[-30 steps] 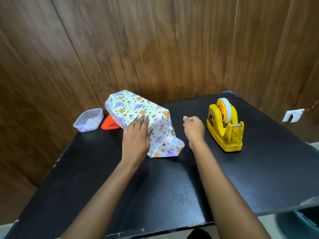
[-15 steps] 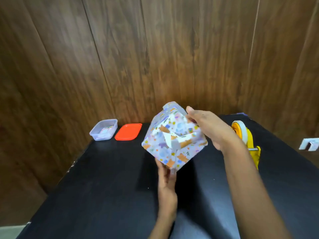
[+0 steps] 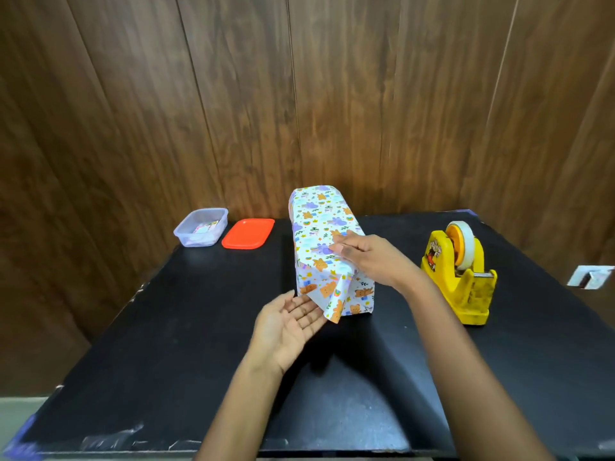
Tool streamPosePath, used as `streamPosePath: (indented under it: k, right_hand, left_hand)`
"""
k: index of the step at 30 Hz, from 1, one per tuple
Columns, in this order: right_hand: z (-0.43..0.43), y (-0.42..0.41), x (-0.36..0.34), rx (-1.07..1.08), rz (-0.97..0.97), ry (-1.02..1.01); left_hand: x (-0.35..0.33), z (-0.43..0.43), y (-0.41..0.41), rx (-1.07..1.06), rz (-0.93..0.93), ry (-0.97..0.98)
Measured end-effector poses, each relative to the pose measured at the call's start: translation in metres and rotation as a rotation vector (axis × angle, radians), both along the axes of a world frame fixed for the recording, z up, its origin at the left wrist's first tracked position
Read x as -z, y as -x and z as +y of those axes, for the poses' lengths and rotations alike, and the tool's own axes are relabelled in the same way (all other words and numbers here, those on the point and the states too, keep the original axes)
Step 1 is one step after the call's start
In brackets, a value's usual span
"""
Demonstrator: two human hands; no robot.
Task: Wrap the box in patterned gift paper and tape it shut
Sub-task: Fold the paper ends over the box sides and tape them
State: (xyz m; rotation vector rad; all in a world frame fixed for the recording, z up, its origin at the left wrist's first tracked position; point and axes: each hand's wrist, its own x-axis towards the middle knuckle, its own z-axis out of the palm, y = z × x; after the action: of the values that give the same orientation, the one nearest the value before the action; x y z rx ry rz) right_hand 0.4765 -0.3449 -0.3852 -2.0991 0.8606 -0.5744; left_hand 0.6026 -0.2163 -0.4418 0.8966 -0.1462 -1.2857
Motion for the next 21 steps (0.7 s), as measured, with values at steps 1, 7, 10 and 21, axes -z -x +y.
streamPosePath:
  k: [1, 7, 10, 21]
  right_hand:
    - [-0.001, -0.001, 0.0, -0.014, 0.037, 0.028]
    - [-0.007, -0.001, -0.004, -0.028, 0.092, 0.06]
    - [-0.004, -0.001, -0.007, -0.035, 0.1, 0.03]
    - [0.023, 0.016, 0.021, 0.096, -0.512, -0.175]
  left_hand:
    - [-0.002, -0.003, 0.002, -0.015, 0.039, 0.005]
    - [-0.004, -0.011, 0.014, -0.079, 0.179, 0.11]
    - [-0.003, -0.009, 0.014, -0.037, 0.124, 0.096]
    - [-0.011, -0.007, 0.021, -0.08, -0.249, -0.111]
